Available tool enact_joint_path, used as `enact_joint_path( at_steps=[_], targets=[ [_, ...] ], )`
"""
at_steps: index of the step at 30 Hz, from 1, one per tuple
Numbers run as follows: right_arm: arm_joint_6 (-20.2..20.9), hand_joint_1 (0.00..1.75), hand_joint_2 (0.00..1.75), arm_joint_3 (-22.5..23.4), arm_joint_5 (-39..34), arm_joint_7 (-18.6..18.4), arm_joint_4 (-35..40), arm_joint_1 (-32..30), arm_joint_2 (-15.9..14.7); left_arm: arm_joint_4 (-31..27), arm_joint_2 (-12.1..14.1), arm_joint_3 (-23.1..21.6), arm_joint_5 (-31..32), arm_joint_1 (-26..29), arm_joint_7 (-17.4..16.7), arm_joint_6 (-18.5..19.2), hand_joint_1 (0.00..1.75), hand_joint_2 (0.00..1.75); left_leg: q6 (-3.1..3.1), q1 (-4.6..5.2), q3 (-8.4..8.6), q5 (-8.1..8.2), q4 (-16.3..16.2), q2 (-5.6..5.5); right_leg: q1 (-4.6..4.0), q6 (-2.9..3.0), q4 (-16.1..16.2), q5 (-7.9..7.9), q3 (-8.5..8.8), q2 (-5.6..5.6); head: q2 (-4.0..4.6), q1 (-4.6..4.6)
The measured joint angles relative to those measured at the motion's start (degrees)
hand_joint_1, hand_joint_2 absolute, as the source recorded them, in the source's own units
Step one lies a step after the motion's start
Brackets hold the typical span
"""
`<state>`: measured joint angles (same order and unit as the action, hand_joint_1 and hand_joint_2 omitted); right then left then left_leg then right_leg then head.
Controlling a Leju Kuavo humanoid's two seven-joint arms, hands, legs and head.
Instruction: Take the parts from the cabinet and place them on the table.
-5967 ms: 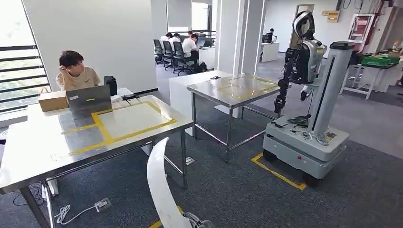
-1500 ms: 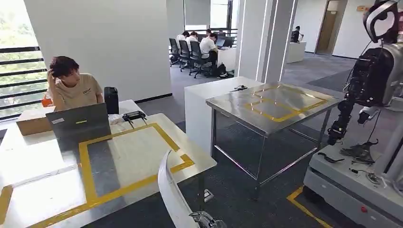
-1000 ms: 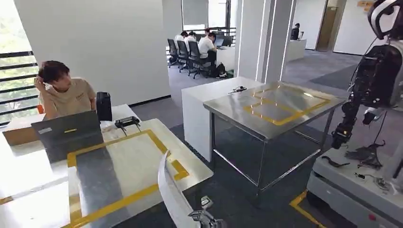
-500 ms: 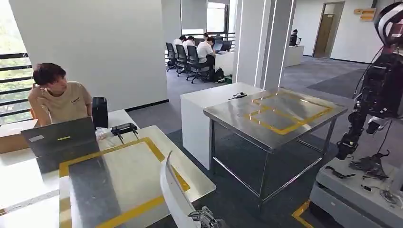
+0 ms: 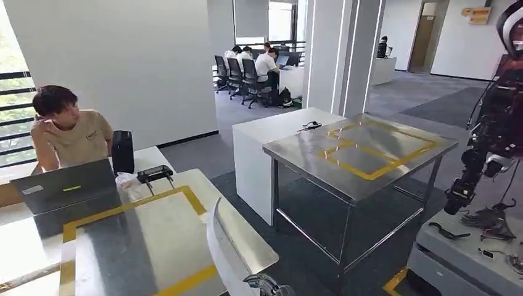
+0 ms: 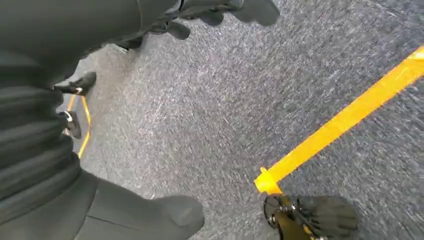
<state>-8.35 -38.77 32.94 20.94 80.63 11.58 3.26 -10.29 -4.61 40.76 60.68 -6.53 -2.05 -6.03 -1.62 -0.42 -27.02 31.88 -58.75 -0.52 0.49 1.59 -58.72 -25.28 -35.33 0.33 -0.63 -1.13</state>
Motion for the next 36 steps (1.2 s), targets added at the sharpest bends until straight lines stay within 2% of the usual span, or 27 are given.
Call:
enact_joint_path(
  at_steps=[1,2,4,5,6,7,9,10,11,12,14,16,17,19,20,21,22,24,25,26,29,30,31,32,33,35,36],
  targets=[
    [-0.02,1.75,1.75,0.0,0.0,0.0,-0.02,0.1,0.0,0.02,-0.09,0.0,0.04,-0.11,0.02,0.0,0.0,1.75,-0.25,-0.05,-0.86,0.06,-2.37,0.15,0.0,0.34,0.05,-0.27,0.64,-0.09,0.0,-0.09],
    [-0.02,1.75,1.75,0.0,0.0,0.02,-0.02,0.3,0.0,0.07,-0.18,0.0,0.09,-0.28,0.02,0.04,0.0,1.75,-0.59,-0.09,-3.33,0.6,-6.53,0.2,0.0,0.73,0.07,-0.61,0.99,-0.11,0.02,-0.11],
    [0.0,1.75,1.75,0.0,0.0,0.02,-0.07,0.2,0.0,0.07,-0.15,0.0,0.09,-0.27,0.02,0.04,0.0,1.75,-0.95,-0.14,-8.86,4.21,-14.26,0.2,-0.1,0.92,0.08,-1.46,1.54,-0.09,0.0,-0.11],
    [-0.02,1.75,1.75,0.0,0.0,0.02,-0.22,0.07,0.0,0.07,-0.15,0.0,0.09,-0.18,-0.02,0.07,0.0,1.75,-1.14,-0.14,-10.74,5.52,-16.21,0.2,-0.11,0.94,0.08,-1.91,2.0,-0.05,-0.02,-0.07],
    [0.0,1.75,1.75,0.0,0.0,0.02,-0.33,0.01,0.0,0.07,-0.13,0.0,0.09,0.04,-0.15,0.09,0.0,1.75,-1.14,-0.16,-11.59,5.14,-15.92,0.21,-0.1,0.9,0.07,-2.35,2.61,0.09,-0.02,-0.13],
    [0.0,1.75,1.75,0.0,0.0,0.02,-0.35,-0.07,0.0,0.07,-0.09,0.0,0.09,0.12,-0.15,0.09,0.0,1.75,-0.94,-0.17,-11.33,3.1,-13.44,0.22,-0.07,0.78,0.07,-2.85,3.35,0.18,-0.02,-0.11],
    [0.0,1.75,1.75,0.0,0.02,0.09,-0.35,0.0,0.02,0.04,-0.04,0.0,0.09,0.1,0.09,0.13,0.0,1.75,-0.62,-0.23,-8.79,-4.16,-4.34,0.27,0.01,0.47,-0.14,-3.83,4.95,0.21,-0.02,-0.09],
    [0.0,1.75,1.75,0.0,0.04,0.09,-0.37,0.02,0.0,0.11,-0.07,0.0,0.09,0.27,0.31,0.3,0.0,1.75,-0.5,-0.27,-8.24,-7.4,-0.64,0.38,-0.02,0.2,-0.22,-4.4,4.87,0.08,-0.02,-0.22],
    [0.0,1.75,1.75,0.0,0.07,0.17,-0.42,0.1,0.0,0.2,-0.07,0.0,0.09,0.2,0.55,0.53,0.0,1.75,-0.1,-0.04,-8.68,-5.28,-0.48,0.8,-0.26,-0.13,-0.48,-4.68,5.21,0.04,0.04,-0.18],
    [0.02,1.75,1.75,0.0,0.09,0.28,-0.42,0.08,0.02,0.17,-0.09,0.0,0.06,0.05,0.81,0.63,0.0,1.75,0.42,0.03,-8.42,-5.98,-0.69,1.13,-0.39,-0.44,-0.37,-4.84,5.05,0.08,0.02,-0.22],
    [0.07,1.75,1.75,0.0,0.09,0.83,-0.42,0.0,0.0,0.15,-0.07,0.04,-0.07,0.19,0.92,0.7,0.0,1.75,0.98,0.2,-8.45,-6.61,-0.75,0.4,-0.47,-1.0,0.0,-4.9,5.3,-0.21,0.0,-0.11],
    [0.07,1.75,1.75,0.0,0.07,1.03,-0.37,0.13,0.0,0.13,-0.18,0.04,-0.07,0.07,1.07,0.72,0.0,1.75,1.78,-0.39,-7.86,-6.76,-0.16,-0.1,-0.34,-1.73,-1.19,-6.03,5.12,-0.24,-0.02,-0.09],
    [0.07,1.75,1.75,0.0,0.09,1.07,-0.37,0.32,0.0,0.13,-0.15,0.07,-0.07,-0.03,1.05,0.74,0.0,1.75,2.14,-0.45,-7.8,-6.62,-0.14,-0.29,-0.38,-2.01,-4.17,-7.59,3.54,-0.23,-0.02,-0.02],
    [0.07,1.75,1.75,0.0,0.07,1.03,-0.39,0.2,-0.04,0.11,-0.07,0.07,-0.09,-0.06,1.05,0.74,0.0,1.75,2.43,-0.42,-7.83,-6.4,-0.17,-0.88,-0.07,-2.46,-14.42,-11.77,-2.14,-0.23,-0.02,0.0],
    [0.07,1.75,1.75,0.0,0.07,1.03,-0.39,0.01,-0.11,0.11,-0.02,0.07,-0.09,-0.03,1.05,0.77,0.0,1.75,2.47,-0.4,-7.84,-6.35,-0.2,-1.25,-0.05,-2.55,-18.05,-12.55,-4.41,-0.23,-0.02,-0.02],
    [0.07,1.75,1.75,0.0,0.09,1.03,-0.39,-0.13,-0.18,0.13,0.0,0.07,-0.09,0.02,1.05,0.81,0.0,1.75,2.43,-0.41,-7.8,-6.29,-0.21,-1.76,0.01,-2.6,-18.83,-11.7,-5.41,-0.23,-0.02,0.02],
    [0.07,1.75,1.75,0.0,0.07,1.03,-0.39,-0.17,-0.2,0.13,-0.02,0.07,-0.09,0.05,1.03,0.81,0.0,1.75,2.38,-0.42,-7.7,-6.26,-0.22,-2.26,0.08,-2.55,-16.75,-9.66,-4.88,-0.22,-0.02,0.0],
    [0.07,1.75,1.75,0.0,0.09,1.03,-0.39,-0.17,-0.2,0.13,-0.09,0.09,-0.09,0.0,1.03,0.81,0.0,1.75,2.11,-0.45,-7.44,-6.18,-0.29,-3.57,0.2,-2.23,-6.19,-3.66,-0.26,0.56,-0.02,0.0],
    [0.07,1.75,1.75,0.0,0.09,1.03,-0.39,-0.16,-0.2,0.13,-0.17,0.09,-0.07,-0.07,1.03,0.81,0.0,1.75,1.86,-0.56,-7.45,-6.16,-0.36,-4.09,0.33,-1.94,-1.12,-2.32,2.07,2.63,-0.02,0.0],
    [0.07,1.75,1.75,0.0,0.09,1.03,-0.39,-0.2,-0.2,0.11,-0.18,0.09,-0.07,-0.15,1.03,0.81,0.0,1.75,1.36,-0.28,-7.62,-6.05,-0.42,-4.63,0.06,-1.96,-0.57,-3.12,2.21,3.27,-0.02,-0.03],
    [0.0,1.75,1.75,0.02,0.2,1.03,-0.37,-0.22,-0.2,0.07,-0.07,0.09,-0.07,-0.03,0.98,0.98,0.0,1.75,0.05,-0.58,-7.93,-6.38,0.23,-5.66,-0.45,-1.1,-0.41,-2.89,2.22,2.05,-0.02,0.02],
    [0.0,1.75,1.75,0.02,0.26,1.05,-0.35,-0.23,-0.16,0.07,-0.07,0.09,-0.07,0.05,0.92,1.05,0.0,1.75,-0.38,-0.55,-8.16,-6.41,0.35,-6.02,0.08,-0.47,0.14,-2.52,2.79,1.48,-0.02,0.02],
    [0.0,1.75,1.75,0.02,0.3,1.03,-0.31,-0.22,-0.07,0.06,0.2,0.11,-0.07,0.14,0.85,1.11,0.0,1.75,-0.42,-0.56,-7.96,-6.21,-0.21,-4.24,0.21,-0.14,0.63,-2.17,3.05,0.76,-0.02,0.0],
    [-0.02,1.75,1.75,0.02,0.35,1.05,-0.31,-0.23,-0.02,0.09,0.09,0.11,-0.02,0.03,0.85,1.16,0.0,1.75,-0.53,-0.42,-8.84,-4.65,-2.09,-1.93,0.2,0.24,0.72,-2.15,3.17,0.42,-0.02,-0.2],
    [-0.04,1.75,1.75,0.02,0.44,1.03,-0.31,-0.26,-0.02,0.09,0.06,0.11,0.0,-0.15,0.85,1.18,0.0,1.75,-0.74,-0.48,-10.64,-2.32,-5.78,-0.76,0.16,0.35,0.72,-2.17,3.16,-0.22,-0.02,-0.18],
    [-0.02,1.75,1.75,0.02,0.52,1.03,-0.31,-0.64,-0.02,0.09,0.06,0.11,0.0,-0.31,0.83,1.2,0.0,1.75,-1.09,-0.52,-14.83,1.65,-14.53,-0.02,0.03,0.56,0.71,-2.34,3.14,-1.62,-0.02,-0.18],
    [-0.02,1.75,1.75,0.02,0.53,1.03,-0.31,-0.74,-0.02,0.09,0.09,0.09,0.0,-0.27,0.76,1.2,0.0,1.75,-1.23,-0.52,-16.21,2.3,-17.41,0.03,0.0,0.58,0.7,-2.43,3.15,-2.34,-0.02,-0.2]
  ],
)
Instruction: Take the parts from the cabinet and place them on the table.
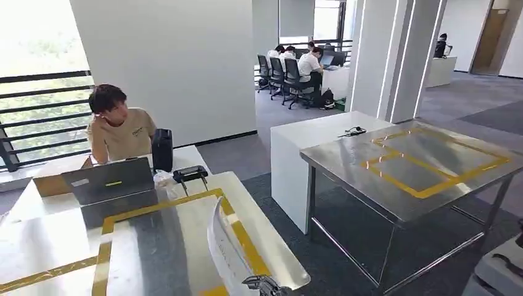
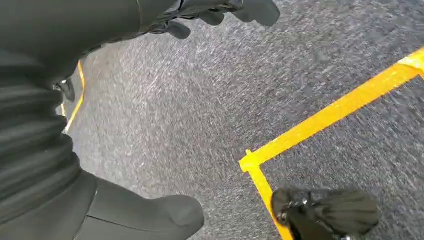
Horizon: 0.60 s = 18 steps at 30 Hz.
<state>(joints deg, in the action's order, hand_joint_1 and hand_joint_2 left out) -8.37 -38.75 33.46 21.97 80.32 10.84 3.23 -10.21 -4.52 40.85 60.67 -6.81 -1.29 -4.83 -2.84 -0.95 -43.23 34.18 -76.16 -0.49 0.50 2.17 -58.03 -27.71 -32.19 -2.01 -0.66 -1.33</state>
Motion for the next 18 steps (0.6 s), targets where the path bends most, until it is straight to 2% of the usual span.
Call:
enact_joint_path(
  at_steps=[1,2,3,4,5,6,7,9,10,11,12,13,14,15,16,17,18],
  targets=[
    [0.02,1.75,1.75,0.0,0.02,0.0,0.0,-0.02,0.0,0.0,0.02,0.02,0.0,0.13,-0.07,0.02,0.0,1.75,-0.05,0.0,0.09,-0.75,0.2,0.11,0.0,-0.04,0.0,-0.1,0.08,-0.6,0.0,0.02],
    [0.02,1.75,1.75,0.0,0.11,0.0,0.0,-0.01,0.0,-0.02,0.11,0.02,0.0,0.21,-0.09,0.02,0.0,1.75,0.01,0.0,1.38,-2.48,2.72,0.27,0.0,-0.13,-0.02,-0.24,0.2,-1.19,0.0,0.0],
    [0.04,1.75,1.75,0.0,0.15,0.0,0.0,-0.01,0.0,-0.02,0.13,0.02,0.0,0.22,-0.09,0.02,0.0,1.75,0.09,0.0,3.75,-4.85,7.26,0.69,0.02,-0.31,-0.03,-0.44,0.43,-1.87,0.0,0.02],
    [0.11,1.75,1.75,0.0,0.17,0.02,0.0,0.01,0.0,-0.04,0.17,0.02,0.0,0.19,-0.09,0.02,0.0,1.75,0.2,0.01,6.66,-7.21,12.68,1.89,0.05,-0.54,-0.07,-0.68,0.77,-2.57,0.0,0.0],
    [0.18,1.75,1.75,0.02,0.19,0.02,0.0,0.06,0.02,-0.04,0.15,0.02,0.0,0.15,-0.09,0.02,0.0,1.75,0.48,0.13,8.8,-8.09,16.93,5.07,-0.26,-0.93,-0.18,-1.02,1.06,-3.06,0.0,0.0],
    [0.2,1.75,1.75,0.02,0.22,0.0,0.0,0.08,0.0,-0.04,0.13,0.02,0.0,0.02,-0.09,0.02,0.0,1.75,1.14,0.29,9.15,-8.03,17.16,5.64,-0.76,-1.35,-0.55,-1.48,1.06,-3.41,0.0,-0.02],
    [0.2,1.75,1.75,0.04,0.3,0.04,0.0,0.09,0.02,-0.04,0.13,0.02,0.0,0.03,-0.09,0.02,0.0,1.75,1.67,0.34,8.9,-8.01,16.95,4.5,-0.75,-1.51,-0.38,-1.45,1.21,-3.87,0.0,0.27],
    [0.22,1.75,1.75,0.04,0.33,0.04,0.0,0.12,0.09,-0.02,0.13,0.02,0.0,0.18,-0.09,0.0,0.0,1.75,2.33,0.48,8.58,-7.94,16.92,3.24,-0.67,-2.09,-0.17,-1.6,1.6,-5.04,0.0,0.24],
    [0.22,1.75,1.75,0.06,0.35,0.02,0.04,0.16,0.13,-0.02,0.11,0.02,0.02,0.16,-0.09,0.0,0.0,1.75,2.77,0.22,8.83,-8.13,17.13,2.47,-0.54,-2.53,-0.22,-1.97,1.8,-5.33,0.0,0.26],
    [0.22,1.75,1.75,0.13,0.44,0.0,0.15,0.15,0.13,-0.02,0.07,0.02,0.11,0.22,-0.04,0.0,0.0,1.75,3.02,0.01,8.88,-8.2,17.24,1.81,-0.13,-3.03,-1.37,-2.81,1.4,-2.31,0.0,0.26],
    [0.22,1.75,1.75,0.13,0.55,0.07,0.35,0.11,0.11,-0.04,0.07,0.02,0.28,0.09,-0.02,0.0,0.0,1.75,3.37,-0.06,8.85,-8.21,17.23,1.22,-0.04,-3.25,-4.28,-4.54,0.02,0.09,0.0,0.28],
    [0.22,1.75,1.75,0.24,0.57,0.02,0.39,-0.01,0.0,-0.04,0.09,0.02,0.57,-0.09,0.02,0.0,0.0,1.75,3.62,-0.07,8.77,-8.17,17.23,0.53,0.01,-3.42,-9.41,-6.99,-2.56,1.3,-0.02,0.37],
    [0.22,1.75,1.75,0.31,0.57,0.0,0.39,-0.19,-0.11,-0.04,0.09,0.02,0.61,-0.17,0.02,0.0,0.0,1.75,3.68,-0.02,8.73,-8.14,17.21,-0.27,0.0,-3.5,-14.18,-8.87,-5.09,1.58,0.0,0.37],
    [0.22,1.75,1.75,0.35,0.63,0.02,0.39,-0.49,-0.24,-0.04,0.11,0.02,0.68,-0.15,0.02,0.02,0.0,1.75,3.72,0.05,8.75,-8.12,17.19,-1.15,-0.03,-3.48,-17.99,-9.78,-7.32,1.62,-0.02,0.42],
    [0.22,1.75,1.75,0.35,0.68,0.02,0.39,-0.7,-0.28,-0.04,0.11,0.02,0.68,-0.1,-0.07,0.0,0.0,1.75,3.72,0.08,8.81,-8.11,17.18,-1.97,-0.05,-3.41,-18.98,-9.16,-8.28,1.66,0.0,0.37],
    [0.22,1.75,1.75,0.37,0.74,0.02,0.42,-0.78,-0.31,-0.02,0.11,0.02,0.68,-0.04,-0.11,0.0,0.0,1.75,3.71,0.09,8.9,-8.1,17.16,-2.85,-0.05,-3.18,-17.12,-7.15,-7.89,1.77,0.0,0.42],
    [0.22,1.75,1.75,0.37,0.77,0.02,0.42,-0.77,-0.31,-0.02,0.11,0.02,0.68,-0.04,-0.13,0.0,0.0,1.75,3.68,0.09,9.01,-8.09,17.14,-3.71,-0.05,-2.87,-13.13,-4.37,-6.34,2.09,0.0,0.37]
  ],
)
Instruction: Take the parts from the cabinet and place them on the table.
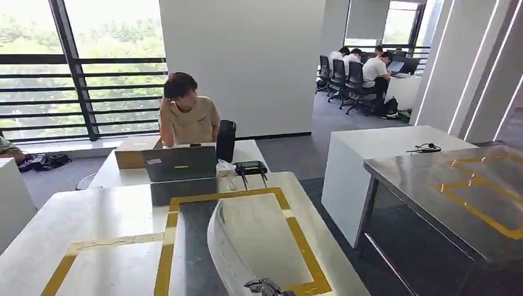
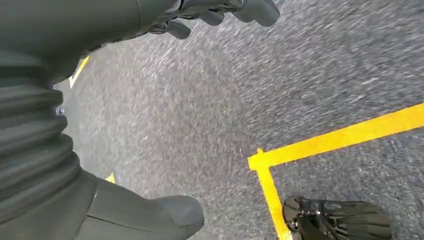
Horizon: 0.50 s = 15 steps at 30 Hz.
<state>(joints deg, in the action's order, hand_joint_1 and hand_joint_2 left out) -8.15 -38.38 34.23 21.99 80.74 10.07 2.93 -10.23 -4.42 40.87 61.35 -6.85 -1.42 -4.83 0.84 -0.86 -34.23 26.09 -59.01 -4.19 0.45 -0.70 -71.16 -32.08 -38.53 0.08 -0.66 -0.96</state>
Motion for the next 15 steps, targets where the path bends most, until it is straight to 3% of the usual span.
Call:
enact_joint_path(
  at_steps=[1,2,3,5,6,7,8,9,10,12,13,14,15],
  targets=[
    [0.0,1.75,1.75,0.02,0.0,0.02,0.11,0.01,0.0,-0.02,-0.02,0.0,0.0,-0.03,0.0,0.0,0.0,1.75,-0.07,0.0,0.15,0.03,0.0,-0.83,-0.01,0.37,5.29,2.97,2.23,0.81,0.0,0.02],
    [0.0,1.75,1.75,0.02,0.04,0.04,0.15,0.02,0.0,0.0,-0.04,0.0,0.0,-0.06,-0.02,0.0,0.0,1.75,-0.14,-0.08,0.21,0.07,0.01,-1.53,-0.04,0.87,10.53,5.34,4.48,3.01,0.0,0.02],
    [0.0,1.75,1.75,0.02,0.07,0.07,0.15,0.0,0.0,0.02,-0.24,0.0,0.02,-0.13,-0.02,0.0,0.0,1.75,-0.62,0.06,-0.08,0.09,-0.08,-2.14,0.1,1.18,12.16,4.51,4.99,5.33,0.0,-0.11],
    [0.09,1.75,1.75,0.04,0.15,0.07,0.15,0.05,-0.04,-0.04,-0.09,0.0,0.0,-0.07,-0.02,-0.09,0.0,1.75,-1.6,-0.47,-0.49,-0.09,0.13,-3.31,-0.27,1.07,12.43,4.6,5.0,3.99,0.0,0.11],
    [0.31,1.75,1.75,0.04,0.26,0.11,0.15,0.12,0.0,0.0,-0.09,0.02,-0.15,0.16,-0.04,-0.17,0.0,1.75,-2.08,-0.63,-0.44,-0.28,0.46,-3.92,-0.4,1.24,12.44,4.6,5.08,3.59,-0.02,0.13],
    [0.61,1.75,1.75,0.04,0.35,0.26,0.22,0.3,0.15,0.0,-0.04,0.09,-0.22,0.37,-0.07,-0.31,0.0,1.75,-2.66,-0.3,-0.91,-0.39,0.77,-4.51,0.07,1.63,13.14,4.94,5.72,2.89,0.0,0.11],
    [0.81,1.75,1.75,0.04,0.39,0.26,0.28,0.44,0.48,0.0,0.15,0.22,-0.39,0.58,-0.09,-0.5,0.0,1.75,-2.51,-0.51,-0.53,-0.07,0.57,-3.54,0.37,1.91,13.83,5.27,6.16,1.96,0.0,0.11],
    [0.85,1.75,1.75,0.04,0.39,0.35,0.28,0.65,0.68,0.02,-0.07,0.39,-0.72,0.58,0.0,-0.63,0.0,1.75,-2.66,-0.05,-1.49,1.41,-1.73,0.33,0.3,2.41,14.19,5.31,6.49,1.42,0.0,-0.13],
    [1.18,1.75,1.75,0.04,0.39,0.39,0.26,0.92,0.72,0.02,-0.09,0.46,-0.85,0.49,0.07,-0.77,0.0,1.75,-2.99,-0.1,-3.39,3.58,-5.55,2.52,0.23,2.53,14.21,5.24,6.6,0.58,-0.02,-0.09],
    [1.51,1.75,1.75,0.04,0.26,0.24,0.11,1.02,0.74,0.0,-0.07,0.55,-0.87,0.43,0.2,-1.12,0.0,1.75,-3.56,-0.25,-7.92,7.5,-14.66,3.79,0.04,2.8,14.03,4.88,6.64,-1.2,0.0,-0.09],
    [1.62,1.75,1.75,0.04,0.15,0.09,-0.02,1.03,0.77,0.02,-0.07,0.61,-0.87,0.53,0.22,-1.14,0.0,1.75,-3.73,-0.25,-9.07,7.83,-16.95,3.85,0.01,2.84,13.9,4.75,6.65,-2.04,0.0,-0.11],
    [1.6,1.75,1.75,0.04,0.13,0.07,-0.15,1.06,0.79,0.02,-0.07,0.74,-0.87,0.71,0.22,-1.14,0.0,1.75,-3.79,-0.26,-8.62,6.56,-16.0,3.89,0.0,2.74,13.76,4.56,6.73,-2.81,0.0,-0.09],
    [1.6,1.75,1.75,0.04,0.02,0.04,-0.24,1.21,0.83,0.0,-0.02,0.85,-0.87,0.79,0.2,-1.16,0.0,1.75,-3.76,-0.25,-6.71,4.29,-12.38,4.08,0.0,2.62,13.59,4.34,6.81,-3.54,0.0,-0.11]
  ],
)
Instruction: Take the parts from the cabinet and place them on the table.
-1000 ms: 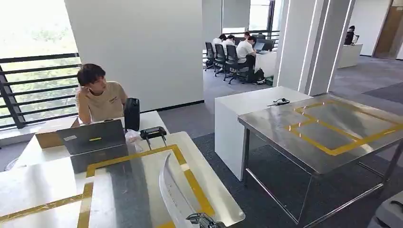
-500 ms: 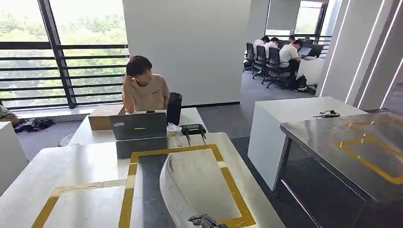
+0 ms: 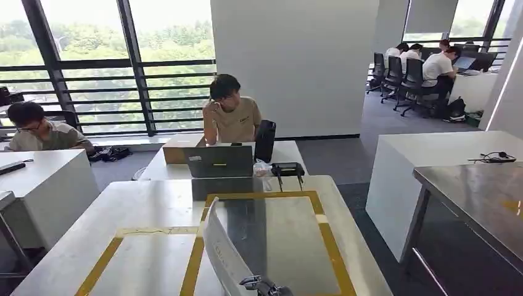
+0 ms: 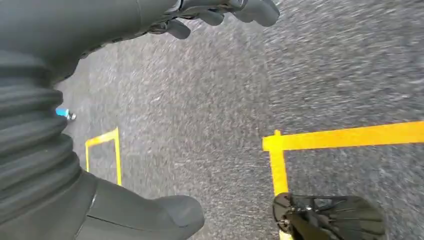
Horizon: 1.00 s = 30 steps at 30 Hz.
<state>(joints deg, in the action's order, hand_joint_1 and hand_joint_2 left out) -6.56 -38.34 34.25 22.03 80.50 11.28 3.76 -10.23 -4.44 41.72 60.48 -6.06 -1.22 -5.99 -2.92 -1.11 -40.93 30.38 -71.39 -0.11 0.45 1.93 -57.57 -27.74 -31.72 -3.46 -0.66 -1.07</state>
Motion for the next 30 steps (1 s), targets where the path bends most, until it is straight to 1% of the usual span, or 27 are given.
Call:
enact_joint_path(
  at_steps=[1,2,3,4,6,7,8,9,10,11,12,13,14,15,16,17,18,19,20,21,22,23,24,26,27,29,30],
  targets=[
    [0.0,1.75,1.75,0.0,-0.02,0.0,-0.02,0.2,0.02,0.0,0.02,0.0,0.0,0.01,0.02,0.0,0.0,1.75,0.11,0.01,3.0,-2.6,5.53,0.63,0.0,-0.13,-0.21,-0.29,0.17,-0.73,0.0,0.02],
    [-0.02,1.75,1.75,0.0,-0.07,0.0,-0.02,0.44,0.11,-0.02,0.07,0.02,0.0,-0.03,0.02,-0.04,0.0,1.75,0.32,0.09,6.13,-4.61,11.09,2.51,-0.03,-0.36,-0.45,-0.63,0.4,-1.42,0.0,0.0],
    [-0.04,1.75,1.75,0.0,-0.06,0.02,-0.05,0.67,0.13,-0.02,0.07,0.02,0.0,-0.16,0.02,-0.04,0.0,1.75,0.99,0.65,6.94,-3.87,12.33,3.74,-0.52,-0.78,-0.66,-0.95,0.43,-1.86,0.0,0.0],
    [-0.04,1.75,1.75,0.0,-0.09,0.0,-0.05,0.88,0.13,-0.02,0.07,0.02,0.0,-0.2,0.04,-0.07,0.0,1.75,1.59,0.62,7.01,-4.32,12.75,3.2,-0.53,-1.09,-0.85,-1.13,0.43,-2.22,0.0,0.04],
    [-0.04,1.75,1.75,0.0,-0.13,0.0,-0.07,1.02,0.28,0.0,0.07,0.05,0.0,0.06,0.02,-0.07,0.0,1.75,2.07,0.73,6.51,-4.3,12.43,2.05,-0.59,-1.5,-0.71,-1.06,0.62,-3.01,0.0,0.04],
    [-0.04,1.75,1.75,0.0,-0.13,0.0,-0.07,1.14,0.33,0.0,0.07,0.07,0.0,0.12,0.02,-0.07,0.0,1.75,2.46,0.54,6.49,-4.42,12.58,1.58,-0.61,-1.84,-0.66,-1.16,0.71,-3.41,0.0,0.02],
    [-0.07,1.75,1.75,0.0,-0.11,-0.48,-0.07,1.33,0.39,0.0,0.02,0.09,0.0,0.18,-0.05,-0.07,0.0,1.75,2.93,0.07,6.76,-4.72,13.01,1.19,-0.29,-2.36,-1.05,-1.69,0.65,-2.26,0.0,0.07],
    [0.02,1.75,1.75,0.0,-0.11,-1.49,-0.18,1.71,0.46,0.0,-0.06,0.09,0.09,0.07,-0.2,0.0,0.0,1.75,3.22,0.0,6.72,-4.79,13.07,0.94,-0.17,-2.6,-2.93,-3.03,-0.08,0.61,0.0,0.04],
    [0.66,1.75,1.75,0.09,-0.37,-3.31,-0.53,2.37,0.46,-0.02,-0.02,0.09,0.31,-0.21,-0.35,0.07,0.0,1.75,3.46,-0.05,6.61,-4.86,13.07,0.72,-0.08,-2.79,-6.9,-5.24,-2.04,2.36,0.0,0.13],
    [1.6,1.75,1.75,0.35,-0.48,-5.01,-1.32,3.33,0.46,-0.02,-0.02,0.09,0.79,-0.55,-0.64,0.4,0.0,1.75,3.57,-0.04,6.51,-4.89,13.06,0.37,0.02,-2.95,-11.96,-7.48,-4.55,3.04,0.0,0.11],
    [2.87,1.75,1.75,0.61,-0.19,-6.98,-3.22,5.07,0.46,-0.02,-0.09,0.09,1.58,-0.84,-0.83,0.96,0.0,1.75,3.59,0.0,6.42,-4.91,13.02,0.04,0.04,-3.03,-16.61,-9.06,-7.09,3.19,0.0,0.13],
    [3.81,1.75,1.75,0.77,0.15,-8.44,-5.28,7.04,0.53,-0.02,-0.11,0.04,2.14,-1.13,-0.83,1.42,0.0,1.75,3.6,0.0,6.32,-4.96,12.91,-0.26,0.04,-3.09,-19.13,-9.22,-8.65,3.19,0.0,0.13],
    [4.29,1.75,1.75,1.07,0.71,-9.93,-8.46,9.73,0.85,-0.02,-0.3,-0.02,2.49,-1.42,-0.81,1.99,0.0,1.75,3.55,-0.06,6.28,-4.98,12.83,-0.46,0.06,-3.08,-18.9,-8.05,-8.87,3.19,0.0,0.2],
    [4.0,1.75,1.75,1.49,1.95,-12.03,-12.83,13.98,1.62,-0.02,-0.5,-0.02,2.6,-1.82,-0.68,2.47,0.0,1.75,3.45,-0.11,6.23,-5.04,12.61,-0.67,0.17,-3.02,-16.05,-5.66,-7.83,3.19,0.0,0.18],
    [3.59,1.75,1.75,1.96,3.49,-14.48,-18.98,19.23,2.86,-0.02,-0.68,-0.02,2.6,-2.38,-0.51,2.88,0.0,1.75,3.3,-0.2,6.09,-5.08,12.3,-0.76,0.32,-3.0,-11.16,-2.65,-5.76,3.2,0.0,0.15],
    [3.13,1.75,1.75,2.47,5.0,-16.36,-23.92,23.52,3.67,-0.02,-0.98,-0.02,2.6,-3.0,-0.39,3.12,0.0,1.75,3.09,-0.3,5.94,-5.09,12.07,-0.96,0.48,-3.0,-6.31,-0.21,-3.45,3.33,0.0,0.15],
    [2.8,1.75,1.75,2.84,6.9,-18.58,-29.15,28.51,4.46,-0.02,-1.11,-0.02,2.77,-3.61,-0.22,3.6,0.0,1.75,2.69,-0.24,5.67,-5.14,11.88,-1.11,0.63,-3.08,-2.52,-0.03,-1.91,4.11,0.0,0.15],
    [3.1,1.75,1.75,2.84,8.6,-21.38,-34.21,33.01,5.31,0.0,-1.31,-0.06,3.32,-4.16,0.0,4.25,0.0,1.75,2.16,-0.01,5.28,-5.22,11.55,-1.49,0.25,-2.75,-2.15,0.05,-2.06,4.29,0.0,0.15],
    [3.39,1.75,1.75,2.84,9.67,-23.77,-38.22,36.52,5.77,-0.02,-1.35,-0.13,3.67,-4.45,0.15,4.66,0.0,1.75,1.78,0.05,5.16,-5.48,11.83,-1.57,0.31,-2.51,-2.14,0.2,-2.23,4.05,-0.02,0.09],
    [4.03,1.75,1.75,2.84,10.56,-25.67,-41.66,39.33,6.14,0.0,-1.49,-0.24,4.3,-4.62,0.15,5.33,0.0,1.75,2.74,0.02,5.05,-5.08,11.74,-1.61,0.38,-2.72,-1.88,0.49,-2.23,3.9,0.0,0.07],
    [4.75,1.75,1.75,2.84,11.63,-27.52,-45.26,41.87,6.36,0.0,-1.59,-0.41,4.72,-4.7,0.0,5.84,0.0,1.75,3.9,0.07,5.04,-5.46,11.88,-1.68,0.35,-2.58,-1.88,0.55,-2.25,3.86,0.0,0.07],
    [5.47,1.75,1.75,2.84,12.57,-29.32,-48.43,44.03,6.6,0.02,-1.84,-0.7,5.36,-4.8,-0.18,6.32,0.0,1.75,3.67,0.07,5.08,-5.73,12.11,-1.72,0.28,-2.38,-1.88,0.67,-2.31,3.78,0.0,0.02],
    [6.44,1.75,1.75,2.84,13.37,-31.18,-51.22,45.82,6.71,0.04,-2.07,-1.07,6.03,-4.98,-0.26,6.84,0.0,1.75,3.1,0.03,5.14,-6.06,12.35,-1.72,0.24,-2.26,-1.89,0.75,-2.38,3.78,0.0,0.07],
    [7.63,1.75,1.75,2.84,14.47,-33.93,-55.2,47.87,6.76,0.09,-2.53,-1.9,7.21,-5.36,-0.5,7.45,0.0,1.75,2.66,-0.01,5.25,-6.29,12.73,-1.72,0.18,-2.0,-1.89,0.85,-2.49,3.79,0.0,0.07],
    [7.85,1.75,1.75,2.84,14.8,-34.76,-56.77,48.31,6.76,0.09,-2.67,-2.23,7.54,-5.53,-0.61,7.76,0.0,1.75,2.54,-0.01,5.29,-6.35,12.82,-1.72,0.17,-1.94,-1.9,0.87,-2.52,3.81,0.0,0.04],
    [8.37,1.75,1.75,2.84,15.08,-35.69,-59.43,48.52,6.49,0.09,-2.88,-2.95,8.13,-5.76,-0.68,8.18,0.0,1.75,2.09,-0.02,5.33,-6.47,12.99,-1.71,0.16,-1.85,-1.92,0.9,-2.6,3.86,0.0,0.04],
    [8.41,1.75,1.75,2.84,15.13,-35.89,-60.52,48.51,6.32,0.09,-2.95,-3.19,8.28,-5.81,-0.68,8.33,0.0,1.75,1.7,-0.04,5.33,-6.48,13.05,-1.71,0.16,-1.79,-1.93,0.89,-2.65,3.87,0.0,0.07]
  ],
)
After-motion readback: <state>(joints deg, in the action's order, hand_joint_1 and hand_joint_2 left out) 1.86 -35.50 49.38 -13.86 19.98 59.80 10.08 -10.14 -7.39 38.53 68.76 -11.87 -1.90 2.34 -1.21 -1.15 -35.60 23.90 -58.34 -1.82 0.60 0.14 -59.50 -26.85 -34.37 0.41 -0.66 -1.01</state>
